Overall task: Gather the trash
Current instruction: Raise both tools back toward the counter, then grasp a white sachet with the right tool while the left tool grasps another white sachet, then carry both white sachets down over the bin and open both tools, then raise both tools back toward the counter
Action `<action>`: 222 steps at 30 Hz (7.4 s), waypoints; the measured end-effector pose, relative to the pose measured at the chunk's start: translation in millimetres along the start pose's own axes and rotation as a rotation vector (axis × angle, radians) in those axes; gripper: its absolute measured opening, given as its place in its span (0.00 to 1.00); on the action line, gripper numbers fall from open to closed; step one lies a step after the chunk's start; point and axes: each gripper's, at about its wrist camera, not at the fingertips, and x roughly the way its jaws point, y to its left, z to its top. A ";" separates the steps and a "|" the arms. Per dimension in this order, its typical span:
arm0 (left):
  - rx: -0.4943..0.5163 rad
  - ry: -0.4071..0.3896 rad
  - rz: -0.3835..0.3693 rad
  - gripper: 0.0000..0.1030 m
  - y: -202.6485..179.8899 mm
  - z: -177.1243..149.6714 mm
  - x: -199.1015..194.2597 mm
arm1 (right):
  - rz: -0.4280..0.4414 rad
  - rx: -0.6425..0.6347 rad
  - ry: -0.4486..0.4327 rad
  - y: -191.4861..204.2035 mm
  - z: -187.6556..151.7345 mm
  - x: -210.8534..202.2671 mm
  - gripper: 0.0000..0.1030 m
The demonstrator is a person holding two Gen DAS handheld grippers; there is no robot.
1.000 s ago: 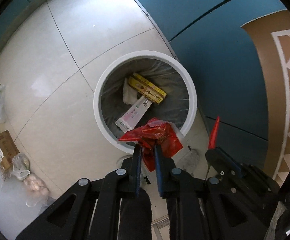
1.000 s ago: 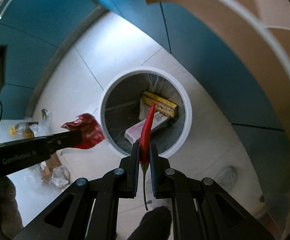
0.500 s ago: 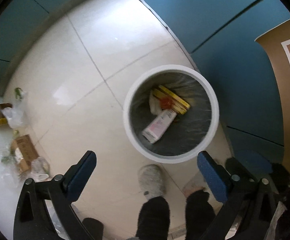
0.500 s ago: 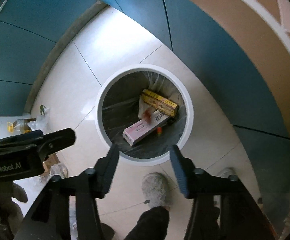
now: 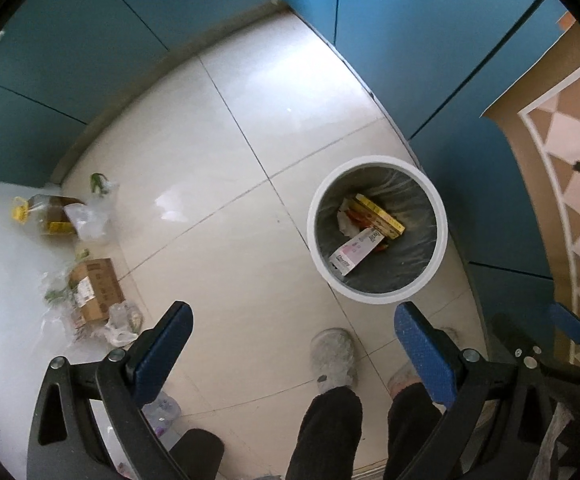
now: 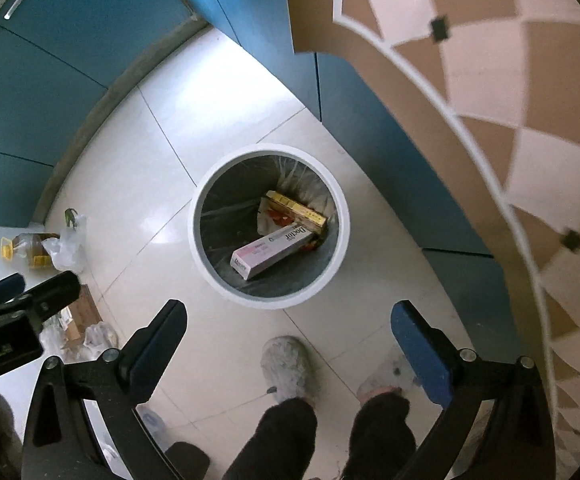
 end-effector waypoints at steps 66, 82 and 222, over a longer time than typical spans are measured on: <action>0.657 -0.398 0.123 1.00 -486.7 -70.4 -350.2 | -0.238 0.804 -0.337 -457.3 -120.5 -391.3 0.07; 0.911 -0.115 -0.298 0.93 -679.4 -124.0 -330.2 | -0.190 1.080 -0.461 -576.4 -228.9 -444.3 0.06; 0.017 -0.262 -0.014 0.97 5.4 -114.4 -296.9 | 0.054 -0.054 -0.251 6.3 -90.1 -381.3 1.00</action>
